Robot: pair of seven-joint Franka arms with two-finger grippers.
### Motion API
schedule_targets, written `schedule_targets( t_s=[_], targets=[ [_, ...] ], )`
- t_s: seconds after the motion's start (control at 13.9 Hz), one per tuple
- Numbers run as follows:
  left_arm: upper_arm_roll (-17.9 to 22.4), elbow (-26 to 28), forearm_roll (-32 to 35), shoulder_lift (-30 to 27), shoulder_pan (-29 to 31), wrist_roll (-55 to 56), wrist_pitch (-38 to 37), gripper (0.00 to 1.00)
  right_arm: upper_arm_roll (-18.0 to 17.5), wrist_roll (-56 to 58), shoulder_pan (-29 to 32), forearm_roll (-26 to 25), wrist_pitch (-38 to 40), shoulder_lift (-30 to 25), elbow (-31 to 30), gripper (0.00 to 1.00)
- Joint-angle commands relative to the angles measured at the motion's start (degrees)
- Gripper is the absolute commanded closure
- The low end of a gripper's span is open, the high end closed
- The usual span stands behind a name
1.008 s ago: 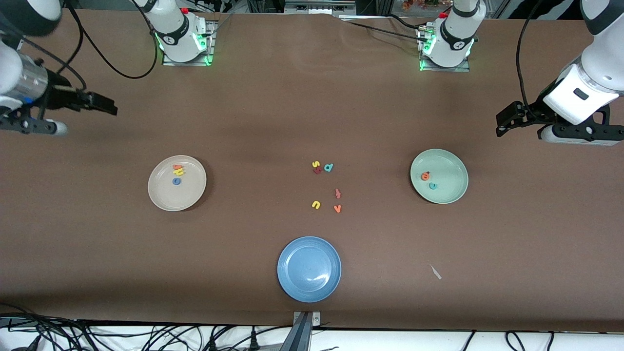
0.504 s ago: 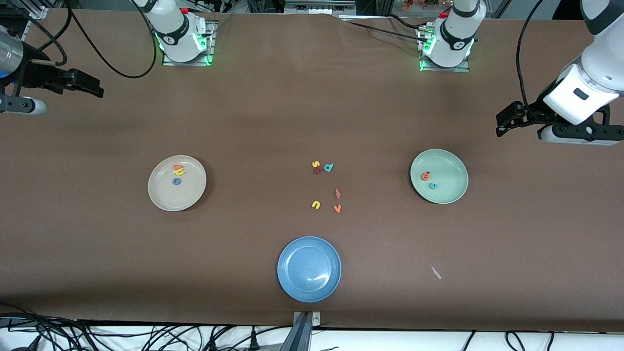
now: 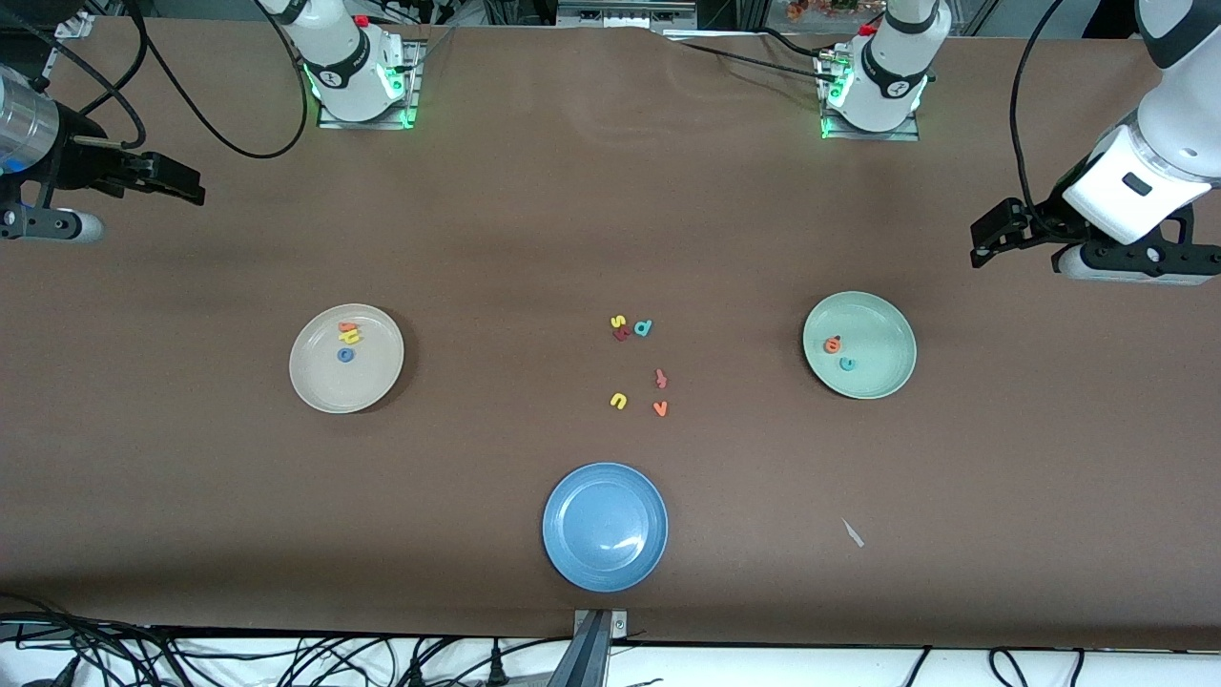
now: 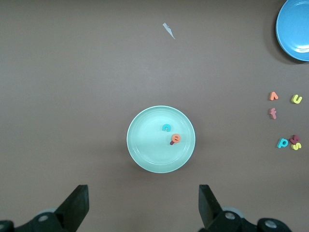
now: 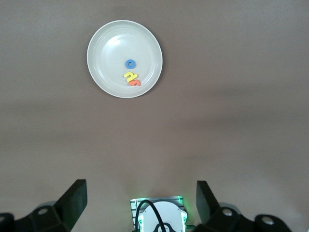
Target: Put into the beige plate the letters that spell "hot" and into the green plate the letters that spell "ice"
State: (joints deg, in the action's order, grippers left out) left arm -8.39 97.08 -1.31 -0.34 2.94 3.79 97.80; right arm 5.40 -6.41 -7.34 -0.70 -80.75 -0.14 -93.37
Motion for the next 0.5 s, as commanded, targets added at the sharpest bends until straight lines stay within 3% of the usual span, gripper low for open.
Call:
schedule_targets(
  t_s=[0.0, 0.43],
  targets=[
    [0.0, -1.5, 1.5, 0.5, 0.0, -0.8, -1.3, 0.0, 0.1, 0.3, 0.2, -0.6, 0.7, 0.7, 1.8, 0.0],
    [0.0, -1.5, 1.6, 0.5, 0.0, -0.8, -1.3, 0.0, 0.5, 0.9, 0.4, -0.5, 0.9, 0.8, 1.5, 0.0]
  ],
)
